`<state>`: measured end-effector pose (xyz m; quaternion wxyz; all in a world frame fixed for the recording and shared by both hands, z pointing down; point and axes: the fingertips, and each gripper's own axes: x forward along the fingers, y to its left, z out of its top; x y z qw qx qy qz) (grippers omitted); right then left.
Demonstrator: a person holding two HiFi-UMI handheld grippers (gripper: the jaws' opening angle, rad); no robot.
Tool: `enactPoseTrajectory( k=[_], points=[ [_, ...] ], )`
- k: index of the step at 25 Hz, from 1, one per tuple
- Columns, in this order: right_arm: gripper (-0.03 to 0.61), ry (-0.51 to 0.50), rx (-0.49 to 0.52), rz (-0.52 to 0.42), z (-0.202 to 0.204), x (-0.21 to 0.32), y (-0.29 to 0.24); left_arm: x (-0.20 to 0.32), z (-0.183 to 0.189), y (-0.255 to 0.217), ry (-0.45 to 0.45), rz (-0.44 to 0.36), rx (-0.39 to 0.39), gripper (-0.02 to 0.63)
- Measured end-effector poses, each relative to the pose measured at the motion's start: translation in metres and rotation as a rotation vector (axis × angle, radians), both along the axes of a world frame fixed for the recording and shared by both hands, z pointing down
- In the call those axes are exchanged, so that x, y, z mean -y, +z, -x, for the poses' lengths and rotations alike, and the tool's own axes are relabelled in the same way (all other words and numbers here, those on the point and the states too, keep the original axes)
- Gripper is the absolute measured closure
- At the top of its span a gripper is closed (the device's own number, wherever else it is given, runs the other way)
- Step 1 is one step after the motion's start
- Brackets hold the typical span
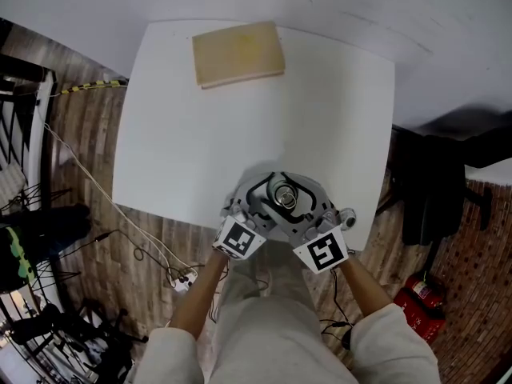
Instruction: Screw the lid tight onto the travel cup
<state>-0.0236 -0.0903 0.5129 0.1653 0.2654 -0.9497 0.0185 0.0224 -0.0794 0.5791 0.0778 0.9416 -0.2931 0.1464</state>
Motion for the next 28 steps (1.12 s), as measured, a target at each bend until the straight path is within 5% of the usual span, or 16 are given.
enactPoseTrajectory(
  k=[11,16,19,28],
  points=[
    [0.321,0.337,-0.007,-0.035,-0.011,0.009,0.002,0.002,-0.001,0.001,-0.002,0.001,-0.004,0.262],
    [0.319,0.401,0.093,-0.041,-0.01,0.013,-0.008,0.001,-0.001,0.0,-0.006,-0.002,-0.003,0.262],
    [0.274,0.312,0.159,0.013,-0.007,0.006,-0.009,0.001,-0.001,0.0,-0.006,0.001,-0.003,0.262],
    [0.265,-0.169,0.034,-0.008,0.0,-0.009,-0.005,0.001,-0.001,0.0,-0.002,0.01,-0.015,0.262]
  ],
)
